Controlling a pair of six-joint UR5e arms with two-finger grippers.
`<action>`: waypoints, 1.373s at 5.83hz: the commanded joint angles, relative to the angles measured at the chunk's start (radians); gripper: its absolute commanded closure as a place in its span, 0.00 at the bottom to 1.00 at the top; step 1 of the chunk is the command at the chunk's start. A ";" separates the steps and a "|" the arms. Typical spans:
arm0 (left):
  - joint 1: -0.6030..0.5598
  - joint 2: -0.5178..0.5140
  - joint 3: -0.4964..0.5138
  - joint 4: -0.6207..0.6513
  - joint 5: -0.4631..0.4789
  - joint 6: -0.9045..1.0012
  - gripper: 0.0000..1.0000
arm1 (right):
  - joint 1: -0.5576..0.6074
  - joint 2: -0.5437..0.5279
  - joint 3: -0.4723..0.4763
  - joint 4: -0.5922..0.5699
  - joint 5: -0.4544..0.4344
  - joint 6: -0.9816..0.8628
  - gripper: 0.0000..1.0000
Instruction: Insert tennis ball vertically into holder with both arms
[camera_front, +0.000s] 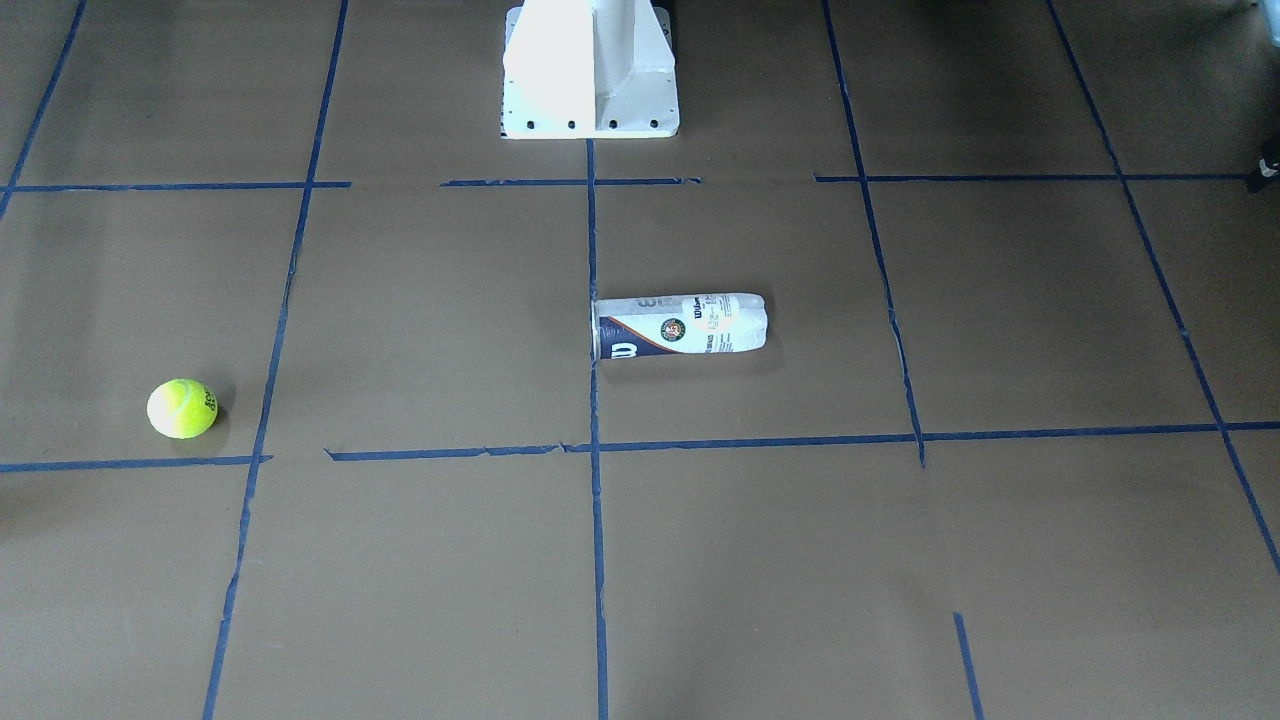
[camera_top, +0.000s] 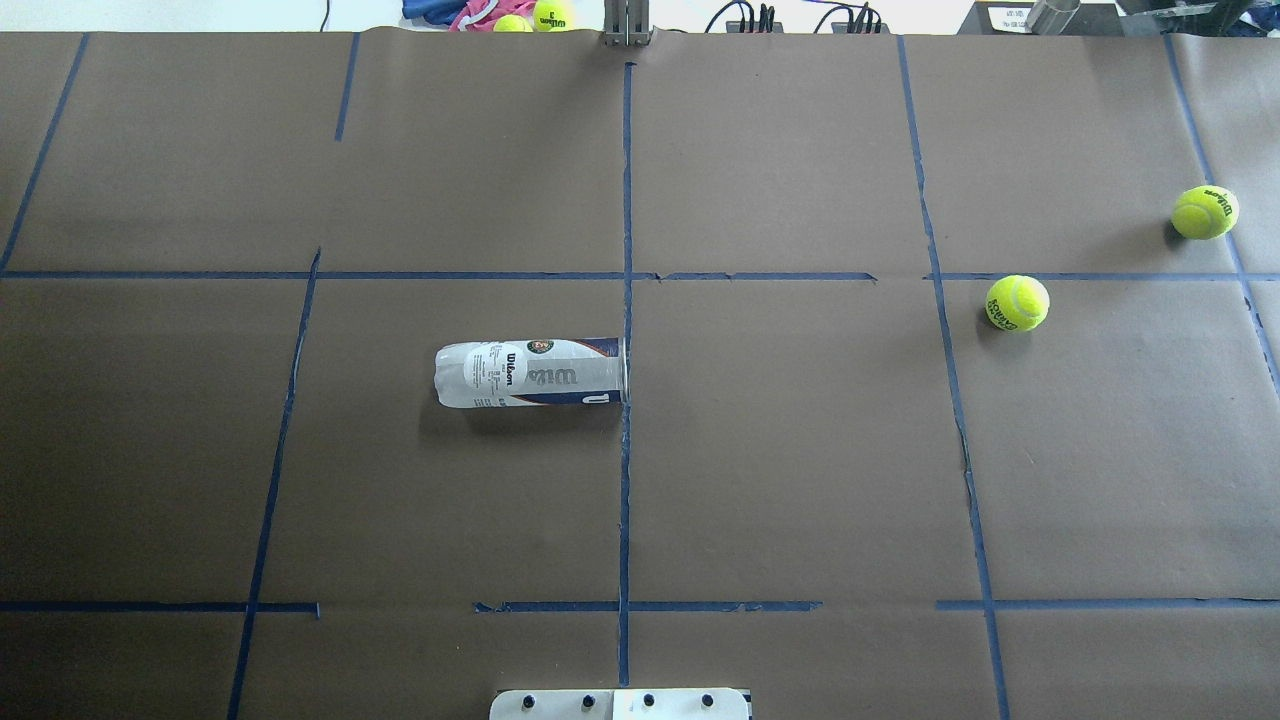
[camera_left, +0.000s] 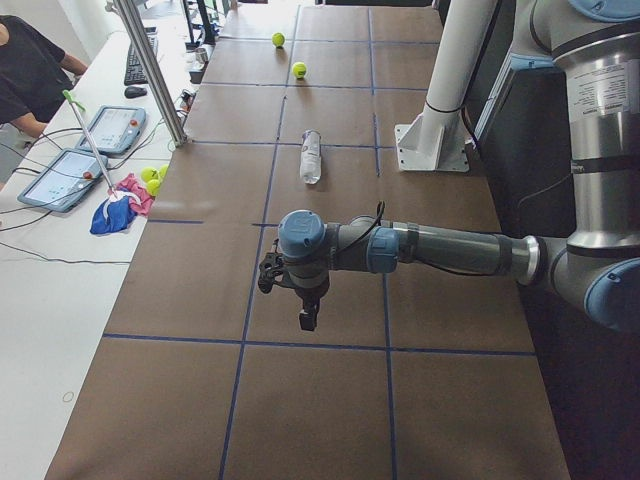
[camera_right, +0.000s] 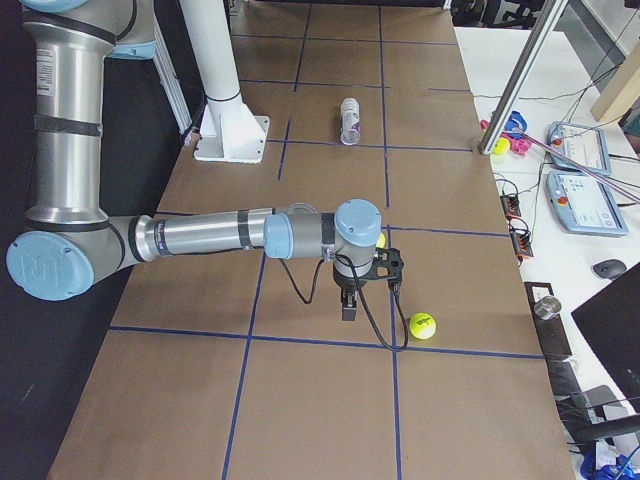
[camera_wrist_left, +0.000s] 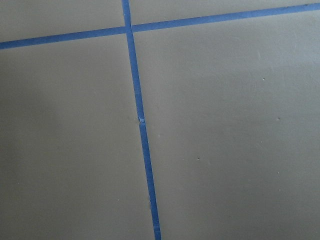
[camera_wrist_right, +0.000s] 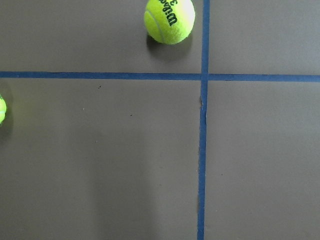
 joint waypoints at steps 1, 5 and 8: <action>0.010 -0.010 -0.062 -0.010 0.000 -0.001 0.00 | -0.018 0.003 0.004 0.003 0.017 -0.003 0.00; 0.370 -0.279 -0.063 -0.324 0.015 -0.136 0.00 | -0.082 0.015 0.012 0.002 0.018 0.007 0.00; 0.769 -0.661 -0.052 -0.253 0.395 -0.136 0.00 | -0.083 0.012 0.012 0.008 0.017 0.009 0.00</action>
